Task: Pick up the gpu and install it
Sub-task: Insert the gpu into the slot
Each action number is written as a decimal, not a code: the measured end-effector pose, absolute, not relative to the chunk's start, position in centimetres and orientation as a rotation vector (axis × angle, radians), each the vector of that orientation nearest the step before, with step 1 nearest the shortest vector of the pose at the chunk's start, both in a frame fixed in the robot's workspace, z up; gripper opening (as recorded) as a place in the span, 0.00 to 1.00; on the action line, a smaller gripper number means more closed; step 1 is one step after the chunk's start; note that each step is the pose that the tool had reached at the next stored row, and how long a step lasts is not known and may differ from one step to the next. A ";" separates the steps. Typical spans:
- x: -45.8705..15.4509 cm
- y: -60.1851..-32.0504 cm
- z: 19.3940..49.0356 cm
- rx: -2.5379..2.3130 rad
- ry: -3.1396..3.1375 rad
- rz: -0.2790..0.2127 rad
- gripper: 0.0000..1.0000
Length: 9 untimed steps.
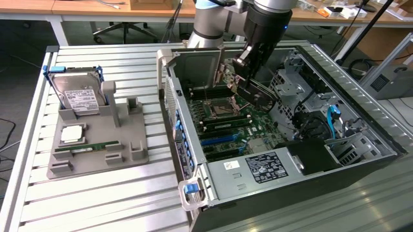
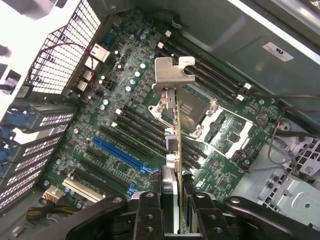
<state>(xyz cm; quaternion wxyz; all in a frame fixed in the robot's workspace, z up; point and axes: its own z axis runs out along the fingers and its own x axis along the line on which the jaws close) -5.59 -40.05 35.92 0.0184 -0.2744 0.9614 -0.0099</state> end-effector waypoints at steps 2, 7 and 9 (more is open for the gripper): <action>-5.6 -40.0 35.9 -0.860 2.983 -0.030 0.27; -5.6 -40.0 35.9 -0.884 2.976 -0.030 0.27; -5.6 -40.0 35.9 -0.896 2.972 -0.030 0.27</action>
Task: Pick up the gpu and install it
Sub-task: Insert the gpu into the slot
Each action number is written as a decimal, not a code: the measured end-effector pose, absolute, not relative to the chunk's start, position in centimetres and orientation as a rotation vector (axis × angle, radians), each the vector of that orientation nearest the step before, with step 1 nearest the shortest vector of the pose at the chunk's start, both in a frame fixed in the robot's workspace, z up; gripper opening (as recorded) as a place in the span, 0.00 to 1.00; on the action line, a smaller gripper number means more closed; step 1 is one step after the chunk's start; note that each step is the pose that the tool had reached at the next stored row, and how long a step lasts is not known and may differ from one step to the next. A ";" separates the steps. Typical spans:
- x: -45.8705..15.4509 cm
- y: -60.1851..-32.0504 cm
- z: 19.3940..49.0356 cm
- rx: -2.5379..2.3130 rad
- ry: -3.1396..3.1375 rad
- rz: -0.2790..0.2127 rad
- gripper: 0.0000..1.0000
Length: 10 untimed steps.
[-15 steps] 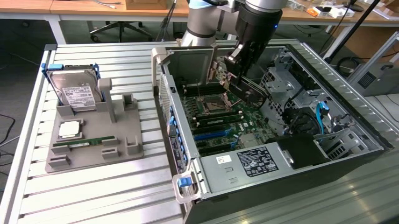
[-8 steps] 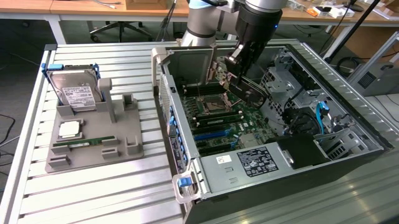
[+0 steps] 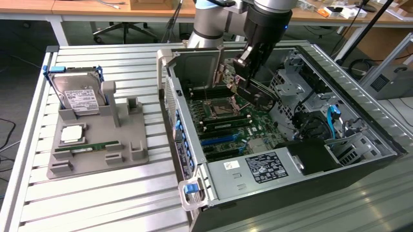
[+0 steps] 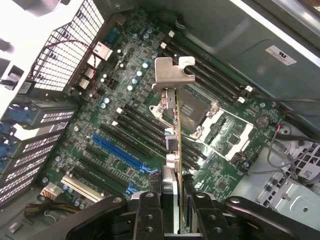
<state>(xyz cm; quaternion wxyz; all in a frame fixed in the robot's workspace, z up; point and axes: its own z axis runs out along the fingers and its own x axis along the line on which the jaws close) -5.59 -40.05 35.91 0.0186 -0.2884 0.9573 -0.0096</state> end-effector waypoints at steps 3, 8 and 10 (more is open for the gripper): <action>-5.6 -40.0 35.9 -0.907 2.969 -0.030 0.27; -5.6 -40.0 35.9 -0.925 2.963 -0.029 0.27; -5.6 -40.0 35.9 -0.932 2.961 -0.029 0.27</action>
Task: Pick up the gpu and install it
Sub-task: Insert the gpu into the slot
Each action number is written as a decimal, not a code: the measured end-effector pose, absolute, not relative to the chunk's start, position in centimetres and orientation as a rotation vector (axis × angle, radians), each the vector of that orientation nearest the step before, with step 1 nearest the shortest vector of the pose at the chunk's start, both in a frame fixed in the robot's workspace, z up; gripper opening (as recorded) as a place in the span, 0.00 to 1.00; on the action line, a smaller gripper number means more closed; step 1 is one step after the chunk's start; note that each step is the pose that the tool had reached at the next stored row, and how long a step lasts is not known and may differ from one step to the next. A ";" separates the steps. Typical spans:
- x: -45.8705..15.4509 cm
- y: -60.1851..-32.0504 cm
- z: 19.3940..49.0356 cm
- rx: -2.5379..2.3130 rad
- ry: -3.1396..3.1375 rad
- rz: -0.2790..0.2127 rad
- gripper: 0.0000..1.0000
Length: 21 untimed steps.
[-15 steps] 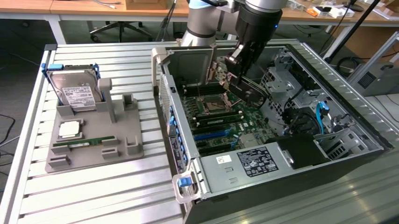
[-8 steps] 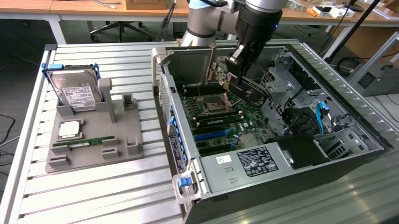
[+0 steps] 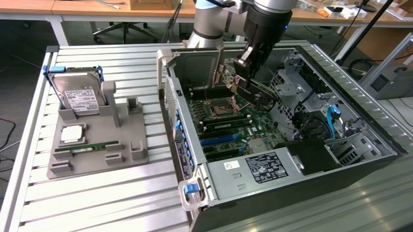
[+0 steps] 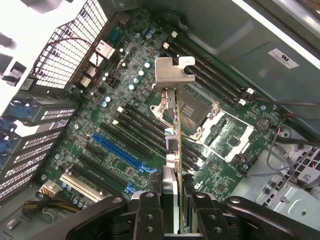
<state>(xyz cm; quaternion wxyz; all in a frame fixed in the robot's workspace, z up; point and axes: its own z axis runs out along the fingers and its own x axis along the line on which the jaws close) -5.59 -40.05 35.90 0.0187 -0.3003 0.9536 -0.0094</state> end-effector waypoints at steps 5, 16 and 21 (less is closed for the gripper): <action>-5.6 -40.0 35.9 -0.953 2.954 -0.029 0.27; -5.6 -40.0 35.9 -1.005 2.937 -0.028 0.27; -5.6 -40.0 35.9 -1.024 2.930 -0.027 0.27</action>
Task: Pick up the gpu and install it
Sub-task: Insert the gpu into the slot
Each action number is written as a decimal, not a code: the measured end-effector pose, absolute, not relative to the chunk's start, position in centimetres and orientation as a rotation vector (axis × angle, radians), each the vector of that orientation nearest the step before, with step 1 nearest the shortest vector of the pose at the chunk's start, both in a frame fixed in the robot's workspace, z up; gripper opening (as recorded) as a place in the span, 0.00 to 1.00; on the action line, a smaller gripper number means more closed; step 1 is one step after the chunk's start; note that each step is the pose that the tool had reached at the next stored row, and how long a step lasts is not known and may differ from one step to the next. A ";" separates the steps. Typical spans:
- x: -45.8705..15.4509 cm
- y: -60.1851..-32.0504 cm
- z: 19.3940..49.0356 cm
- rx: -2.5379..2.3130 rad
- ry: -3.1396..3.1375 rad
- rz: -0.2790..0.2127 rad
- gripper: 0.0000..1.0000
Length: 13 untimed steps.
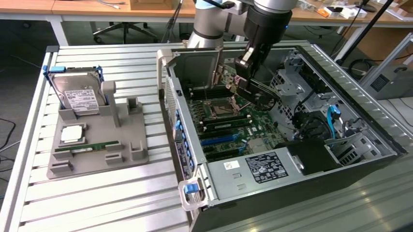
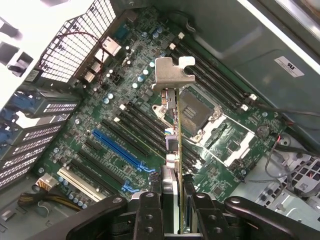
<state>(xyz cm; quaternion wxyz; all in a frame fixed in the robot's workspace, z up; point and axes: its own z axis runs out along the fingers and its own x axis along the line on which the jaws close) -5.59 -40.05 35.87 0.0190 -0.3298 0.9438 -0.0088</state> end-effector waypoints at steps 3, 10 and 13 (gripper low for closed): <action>-5.6 -40.0 35.9 -1.038 2.925 -0.027 0.27; -5.6 -40.0 35.9 -1.071 2.912 -0.026 0.27; -5.6 -40.0 35.8 -1.082 2.908 -0.026 0.27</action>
